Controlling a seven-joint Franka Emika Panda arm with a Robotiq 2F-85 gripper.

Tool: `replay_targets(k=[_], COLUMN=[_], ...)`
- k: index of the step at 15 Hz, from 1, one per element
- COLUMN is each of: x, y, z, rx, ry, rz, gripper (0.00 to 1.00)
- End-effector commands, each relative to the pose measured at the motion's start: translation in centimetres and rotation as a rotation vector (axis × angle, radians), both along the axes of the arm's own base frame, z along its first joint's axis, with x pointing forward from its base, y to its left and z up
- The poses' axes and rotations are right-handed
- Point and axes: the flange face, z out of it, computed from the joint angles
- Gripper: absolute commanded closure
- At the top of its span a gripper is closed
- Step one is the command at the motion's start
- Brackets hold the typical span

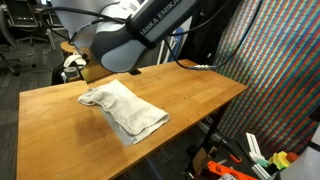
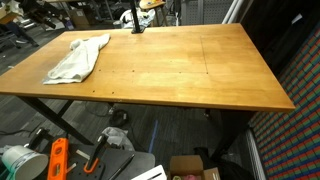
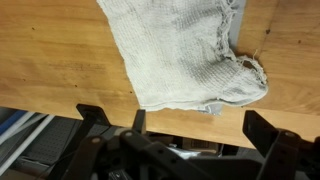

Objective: Fold the cloth

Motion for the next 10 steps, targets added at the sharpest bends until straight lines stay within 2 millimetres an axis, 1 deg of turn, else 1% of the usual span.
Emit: replay_targets(k=[1, 3, 5, 8, 10], x=[4.1, 6.0, 8.0, 10.5, 11.8], y=[3.2, 3.8, 3.9, 3.9, 3.8], z=[-0.9, -1.8, -3.1, -5.3, -6.9], rx=[-0.033, -0.035, -0.033, 0.025, 0.080], ry=[-0.010, 0.002, 0.011, 0.075, 0.123], rz=[-0.087, -0.161, -0.232, -0.318, -0.358], gripper=[0.00, 0.00, 0.00, 0.00, 0.00])
